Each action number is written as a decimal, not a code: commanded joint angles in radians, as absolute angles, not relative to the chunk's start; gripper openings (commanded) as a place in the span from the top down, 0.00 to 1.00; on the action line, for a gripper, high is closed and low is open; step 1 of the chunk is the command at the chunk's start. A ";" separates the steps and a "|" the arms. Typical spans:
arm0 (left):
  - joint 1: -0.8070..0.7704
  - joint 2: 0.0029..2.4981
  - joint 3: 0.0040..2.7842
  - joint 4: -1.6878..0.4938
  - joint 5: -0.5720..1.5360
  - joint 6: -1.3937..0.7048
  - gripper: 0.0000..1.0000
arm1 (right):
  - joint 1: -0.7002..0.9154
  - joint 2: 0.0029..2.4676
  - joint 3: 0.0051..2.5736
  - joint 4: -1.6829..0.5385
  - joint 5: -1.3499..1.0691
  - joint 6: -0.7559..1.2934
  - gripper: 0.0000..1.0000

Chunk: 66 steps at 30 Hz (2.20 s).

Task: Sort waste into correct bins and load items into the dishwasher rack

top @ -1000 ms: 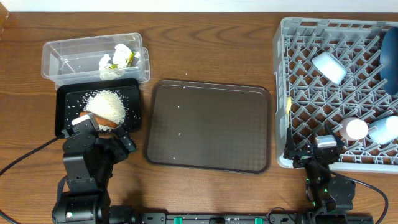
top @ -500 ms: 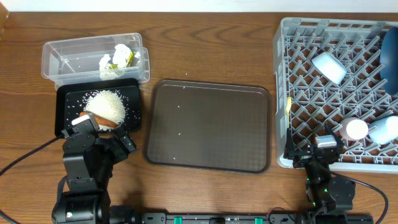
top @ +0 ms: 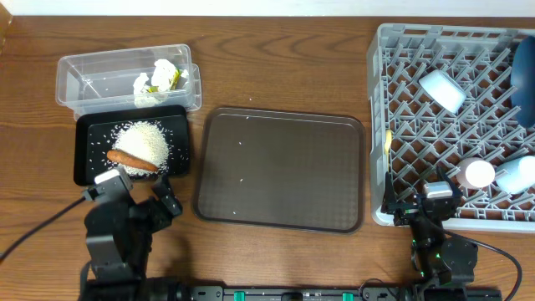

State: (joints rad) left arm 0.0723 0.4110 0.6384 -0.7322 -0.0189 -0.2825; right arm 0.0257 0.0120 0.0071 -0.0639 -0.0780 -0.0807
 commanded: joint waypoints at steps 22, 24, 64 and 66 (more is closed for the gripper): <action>0.030 0.002 0.004 -0.025 -0.037 0.026 0.05 | 0.031 0.007 0.005 -0.068 -0.081 -0.080 0.01; 0.029 0.002 0.004 -0.074 -0.029 0.012 0.05 | 0.031 0.007 0.005 -0.068 -0.082 -0.080 0.01; 0.027 0.004 0.004 -0.072 -0.007 0.003 0.05 | 0.031 0.007 0.005 -0.068 -0.081 -0.080 0.01; 0.027 0.004 0.004 -0.072 -0.007 0.003 0.05 | 0.031 0.007 0.005 -0.068 -0.081 -0.080 0.01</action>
